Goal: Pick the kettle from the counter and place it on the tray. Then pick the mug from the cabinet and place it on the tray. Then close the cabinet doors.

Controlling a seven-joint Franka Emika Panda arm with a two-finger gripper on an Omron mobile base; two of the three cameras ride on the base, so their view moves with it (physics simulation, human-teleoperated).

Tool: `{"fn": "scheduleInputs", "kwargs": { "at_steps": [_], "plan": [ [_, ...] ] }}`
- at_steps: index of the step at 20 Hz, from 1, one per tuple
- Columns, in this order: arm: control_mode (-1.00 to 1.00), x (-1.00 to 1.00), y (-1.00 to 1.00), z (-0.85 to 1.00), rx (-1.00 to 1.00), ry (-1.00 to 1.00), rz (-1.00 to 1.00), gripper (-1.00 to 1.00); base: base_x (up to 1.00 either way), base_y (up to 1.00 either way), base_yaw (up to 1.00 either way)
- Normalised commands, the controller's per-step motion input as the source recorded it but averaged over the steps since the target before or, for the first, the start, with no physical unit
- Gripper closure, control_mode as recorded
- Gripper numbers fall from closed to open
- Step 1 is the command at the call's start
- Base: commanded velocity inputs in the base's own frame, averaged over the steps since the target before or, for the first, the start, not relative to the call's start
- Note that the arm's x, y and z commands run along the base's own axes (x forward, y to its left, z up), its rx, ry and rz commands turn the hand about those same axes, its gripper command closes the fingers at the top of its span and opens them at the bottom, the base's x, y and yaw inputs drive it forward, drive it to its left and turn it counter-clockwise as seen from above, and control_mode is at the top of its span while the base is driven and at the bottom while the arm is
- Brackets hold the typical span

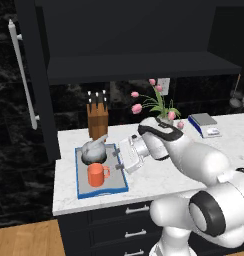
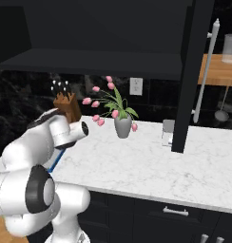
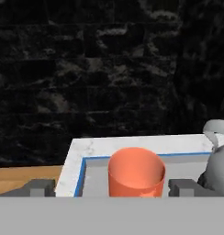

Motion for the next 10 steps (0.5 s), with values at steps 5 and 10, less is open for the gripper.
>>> {"fn": "scheduleInputs", "kwargs": {
  "at_steps": [5,10],
  "plan": [
    [-1.0,-0.56,-0.25,1.0,-0.01,0.35,-0.33,-1.0,0.0,0.0,0.0],
    [-1.0,-0.48,-0.42,0.9,-0.02,0.5,-0.4,-1.0,0.0,0.0,0.0]
  ]
}}
